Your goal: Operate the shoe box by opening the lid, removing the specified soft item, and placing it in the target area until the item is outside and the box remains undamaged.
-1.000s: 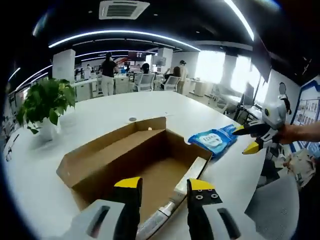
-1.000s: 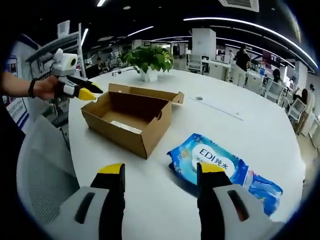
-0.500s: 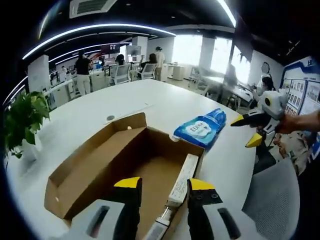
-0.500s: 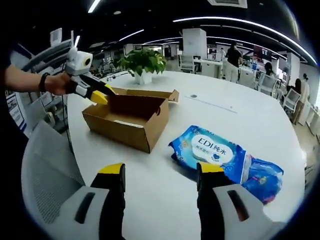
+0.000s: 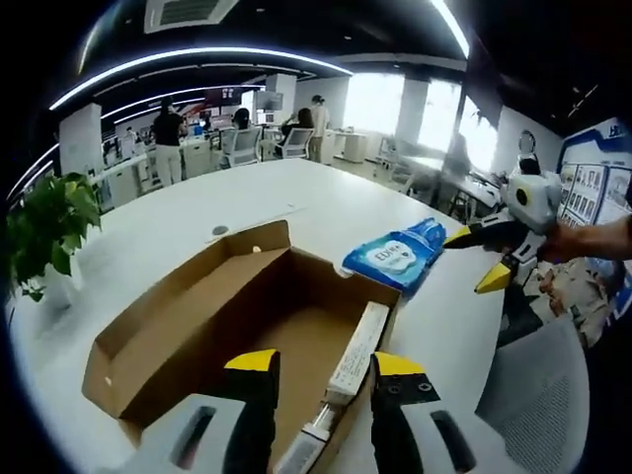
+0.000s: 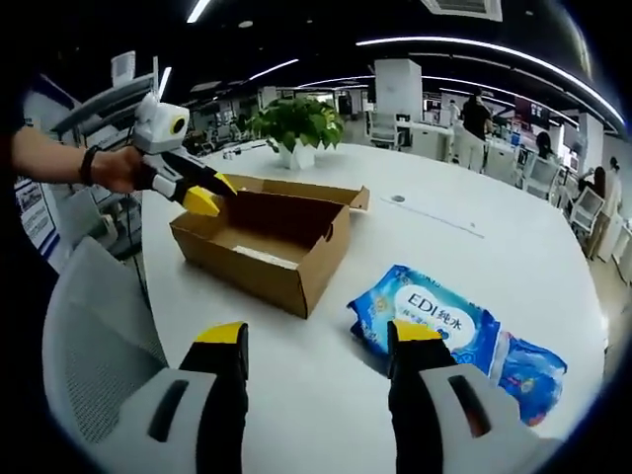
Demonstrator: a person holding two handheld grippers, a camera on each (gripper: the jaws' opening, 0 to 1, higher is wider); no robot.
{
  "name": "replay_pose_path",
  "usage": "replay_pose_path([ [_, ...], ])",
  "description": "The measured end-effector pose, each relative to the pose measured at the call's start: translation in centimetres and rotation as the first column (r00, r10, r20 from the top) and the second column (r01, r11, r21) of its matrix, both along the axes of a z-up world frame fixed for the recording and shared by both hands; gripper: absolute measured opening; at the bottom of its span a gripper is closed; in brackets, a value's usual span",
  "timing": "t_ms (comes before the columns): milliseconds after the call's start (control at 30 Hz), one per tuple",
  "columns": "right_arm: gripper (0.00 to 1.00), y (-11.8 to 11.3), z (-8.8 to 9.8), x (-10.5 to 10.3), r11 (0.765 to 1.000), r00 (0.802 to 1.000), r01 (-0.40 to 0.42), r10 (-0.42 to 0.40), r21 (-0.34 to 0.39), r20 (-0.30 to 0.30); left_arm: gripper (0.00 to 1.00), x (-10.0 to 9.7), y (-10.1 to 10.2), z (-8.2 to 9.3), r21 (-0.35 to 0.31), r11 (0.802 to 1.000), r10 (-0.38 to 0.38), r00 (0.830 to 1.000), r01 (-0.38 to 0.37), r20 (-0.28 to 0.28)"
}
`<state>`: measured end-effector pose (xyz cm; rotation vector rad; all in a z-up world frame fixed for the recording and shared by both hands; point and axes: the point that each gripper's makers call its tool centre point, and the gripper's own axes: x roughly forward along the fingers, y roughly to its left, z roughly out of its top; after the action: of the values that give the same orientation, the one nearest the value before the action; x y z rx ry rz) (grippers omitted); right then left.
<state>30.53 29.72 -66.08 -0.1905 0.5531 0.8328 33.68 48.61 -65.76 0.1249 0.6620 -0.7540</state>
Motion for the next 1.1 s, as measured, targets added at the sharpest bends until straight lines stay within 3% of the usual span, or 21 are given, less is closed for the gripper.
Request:
replay_pose_path([
  [133,0.52,1.5,0.6,1.4,0.997,0.997,-0.07,0.07,-0.033,0.02,0.37,-0.4,0.1,-0.2,-0.004,1.0,0.009,1.0,-0.009,-0.004],
  [200,0.51,2.1,0.6,2.4,0.99,0.993,-0.111,0.114,-0.092,0.034,0.37,-0.5,0.1,-0.2,-0.005,1.0,0.013,1.0,-0.013,-0.002],
  [367,0.53,5.1,0.4,3.7,0.941,0.955,-0.273,0.29,-0.201,0.06,0.37,-0.9,0.2,-0.3,-0.017,1.0,0.026,1.0,-0.026,-0.005],
  [667,0.51,9.1,0.1,6.0,0.895,0.917,-0.383,0.398,-0.228,0.025,0.37,-2.0,0.8,-0.1,-0.037,0.998,0.057,0.998,-0.057,-0.005],
  [1000,0.52,12.0,-1.2,6.7,0.797,0.847,-0.512,0.53,-0.321,-0.038,0.37,-3.4,1.2,-0.2,-0.061,0.994,0.091,0.996,-0.092,-0.01],
  [1100,0.54,12.5,-2.0,6.2,0.744,0.81,-0.57,0.581,-0.35,-0.084,0.37,-3.8,1.5,0.0,-0.07,0.992,0.105,0.994,-0.106,-0.005],
])
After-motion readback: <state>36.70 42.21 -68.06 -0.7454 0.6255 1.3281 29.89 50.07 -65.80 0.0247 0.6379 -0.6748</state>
